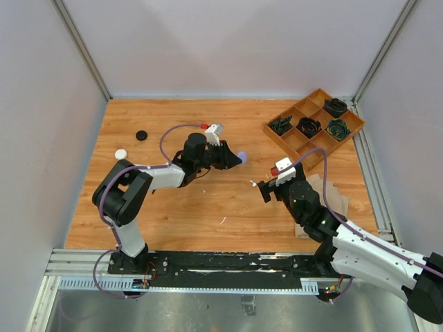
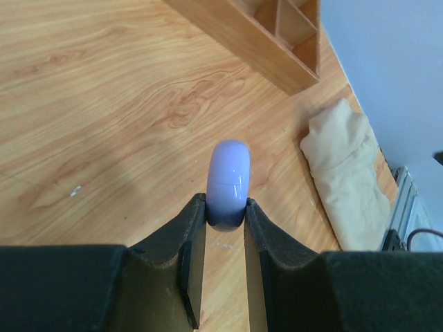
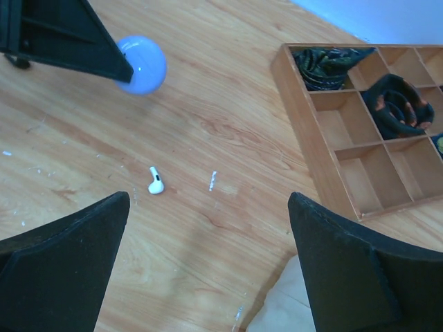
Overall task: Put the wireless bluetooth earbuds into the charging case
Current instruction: Place the charging case at the center of the board.
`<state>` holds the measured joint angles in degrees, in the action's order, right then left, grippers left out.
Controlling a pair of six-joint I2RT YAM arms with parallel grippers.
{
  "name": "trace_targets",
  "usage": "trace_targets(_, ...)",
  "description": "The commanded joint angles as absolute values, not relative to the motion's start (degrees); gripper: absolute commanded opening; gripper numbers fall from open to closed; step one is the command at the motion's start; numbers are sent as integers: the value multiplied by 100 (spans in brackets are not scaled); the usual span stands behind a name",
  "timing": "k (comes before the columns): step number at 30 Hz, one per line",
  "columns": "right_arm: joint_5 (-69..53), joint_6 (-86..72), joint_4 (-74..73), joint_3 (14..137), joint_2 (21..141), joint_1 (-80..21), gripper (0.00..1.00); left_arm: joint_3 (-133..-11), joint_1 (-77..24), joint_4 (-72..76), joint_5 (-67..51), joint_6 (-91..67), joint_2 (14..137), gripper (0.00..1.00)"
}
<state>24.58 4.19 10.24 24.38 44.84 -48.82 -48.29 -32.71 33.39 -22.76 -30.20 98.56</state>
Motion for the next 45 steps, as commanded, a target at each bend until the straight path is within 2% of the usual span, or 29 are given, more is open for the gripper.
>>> trace_targets(1, 3231, 206, 1801, 2064, 4209, -4887, 99, -5454, -3274, 3110, -2437, -3680, 10560, 3)
trace_targets(11, 3815, 315, 2053, 1914, 4425, -4888, 100, -6492, -3340, 2769, -2305, -4249, 11863, 3)
trace_targets(19, 3828, 378, 2072, 1960, 4602, -4887, 100, -6521, -3386, 2656, -2199, -4431, 12190, 16)
trace_targets(23, 3819, 403, 2069, 1985, 4681, -4888, 100, -6475, -3379, 2445, -2051, -4356, 12099, 28)
trace_targets(26, 3810, 420, 2074, 1994, 4706, -4887, 100, -6420, -3382, 2212, -1849, -4230, 11946, 49)
trace_targets(32, 3759, 437, 2066, 2012, 4775, -4892, 100, -6342, -3386, 1825, -1439, -3967, 11620, 78)
trace_targets(33, 3751, 437, 2058, 2027, 4795, -4888, 100, -6323, -3384, 1776, -1393, -3938, 11554, 85)
trace_targets(34, 3739, 447, 2043, 2042, 4817, -4888, 100, -6301, -3384, 1723, -1338, -3890, 11480, 96)
trace_targets(36, 3723, 457, 1998, 2071, 4853, -4887, 100, -6276, -3384, 1491, -1162, -3777, 11286, 99)
trace_targets(45, 3700, 458, 1949, 2036, 4678, -4887, 99, -6094, -3377, 356, 84, -3062, 10096, 99)
